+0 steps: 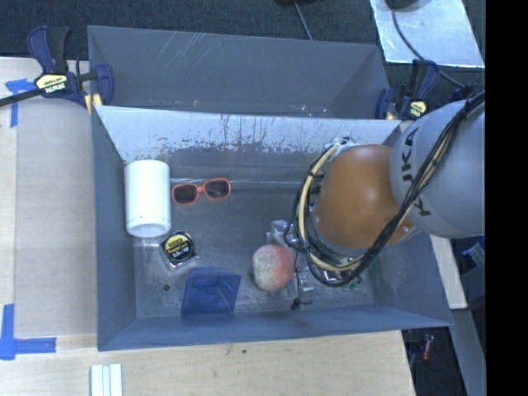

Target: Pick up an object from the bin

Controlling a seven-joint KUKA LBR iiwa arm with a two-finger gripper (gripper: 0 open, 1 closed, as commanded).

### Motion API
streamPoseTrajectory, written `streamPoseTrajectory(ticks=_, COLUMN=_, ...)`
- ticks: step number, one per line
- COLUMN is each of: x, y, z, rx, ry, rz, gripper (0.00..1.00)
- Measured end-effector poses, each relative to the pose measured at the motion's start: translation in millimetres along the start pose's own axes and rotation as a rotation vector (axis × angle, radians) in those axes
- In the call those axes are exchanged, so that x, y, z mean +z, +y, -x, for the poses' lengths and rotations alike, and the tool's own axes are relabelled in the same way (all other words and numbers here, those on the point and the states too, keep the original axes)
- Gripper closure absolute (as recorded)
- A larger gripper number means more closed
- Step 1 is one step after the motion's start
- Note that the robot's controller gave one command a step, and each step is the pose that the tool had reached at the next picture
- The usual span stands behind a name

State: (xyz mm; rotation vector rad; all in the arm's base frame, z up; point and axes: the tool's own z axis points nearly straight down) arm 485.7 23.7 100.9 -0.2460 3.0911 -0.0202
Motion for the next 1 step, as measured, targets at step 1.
streamPoseTrajectory(ticks=1, x=27.7, y=-19.7, z=44.1, rx=-0.183, ry=-0.008, rz=0.000, gripper=1.00)
